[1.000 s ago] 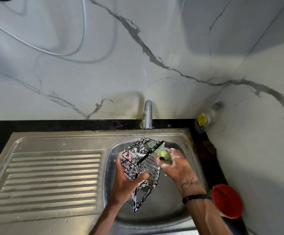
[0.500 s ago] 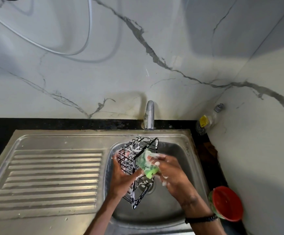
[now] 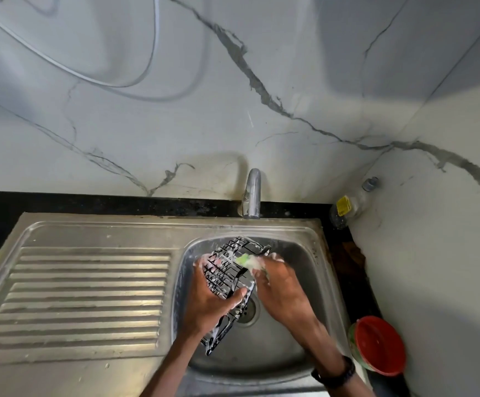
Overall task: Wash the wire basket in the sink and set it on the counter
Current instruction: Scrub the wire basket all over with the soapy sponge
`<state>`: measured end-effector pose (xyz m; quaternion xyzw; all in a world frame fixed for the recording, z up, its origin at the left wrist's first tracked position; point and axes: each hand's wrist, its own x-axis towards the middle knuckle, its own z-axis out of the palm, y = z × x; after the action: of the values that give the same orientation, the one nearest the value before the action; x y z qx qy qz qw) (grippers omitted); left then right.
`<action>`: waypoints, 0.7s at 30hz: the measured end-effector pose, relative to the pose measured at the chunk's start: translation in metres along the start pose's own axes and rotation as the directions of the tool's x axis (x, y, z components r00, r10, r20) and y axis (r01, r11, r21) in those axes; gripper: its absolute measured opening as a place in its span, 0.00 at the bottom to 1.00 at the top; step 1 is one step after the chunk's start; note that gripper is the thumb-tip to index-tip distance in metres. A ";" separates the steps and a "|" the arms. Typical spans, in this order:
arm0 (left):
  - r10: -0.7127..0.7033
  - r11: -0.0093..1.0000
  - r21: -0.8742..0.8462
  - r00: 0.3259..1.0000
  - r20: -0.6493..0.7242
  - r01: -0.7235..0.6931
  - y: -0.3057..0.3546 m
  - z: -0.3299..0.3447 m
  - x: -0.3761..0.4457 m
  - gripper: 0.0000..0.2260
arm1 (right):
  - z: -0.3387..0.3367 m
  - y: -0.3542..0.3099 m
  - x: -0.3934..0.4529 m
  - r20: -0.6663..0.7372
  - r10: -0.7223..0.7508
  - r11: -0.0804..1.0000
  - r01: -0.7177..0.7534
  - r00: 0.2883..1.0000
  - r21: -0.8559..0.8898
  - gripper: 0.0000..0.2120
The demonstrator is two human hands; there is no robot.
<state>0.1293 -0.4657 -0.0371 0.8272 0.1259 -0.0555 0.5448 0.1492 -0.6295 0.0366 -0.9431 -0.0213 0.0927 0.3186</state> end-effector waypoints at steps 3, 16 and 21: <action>0.031 0.999 0.008 0.999 -0.013 -0.031 -0.004 0.000 0.000 0.50 | -0.007 -0.003 -0.016 0.076 -0.100 0.994 0.096 0.992 0.056 0.10; -0.185 0.972 -0.167 0.976 -0.115 0.165 -0.004 0.008 -0.006 0.58 | 0.028 0.021 0.018 0.157 0.414 0.647 -0.411 0.897 0.642 0.08; -0.212 0.944 -0.279 0.971 -0.109 0.175 0.003 0.020 -0.008 0.53 | 0.048 0.006 0.048 -0.111 0.253 0.965 -0.242 0.961 0.102 0.07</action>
<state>0.1236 -0.4861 -0.0409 0.7315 0.2505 -0.0341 0.6332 0.1870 -0.6011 -0.0124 -0.9274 0.1206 0.0746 0.3462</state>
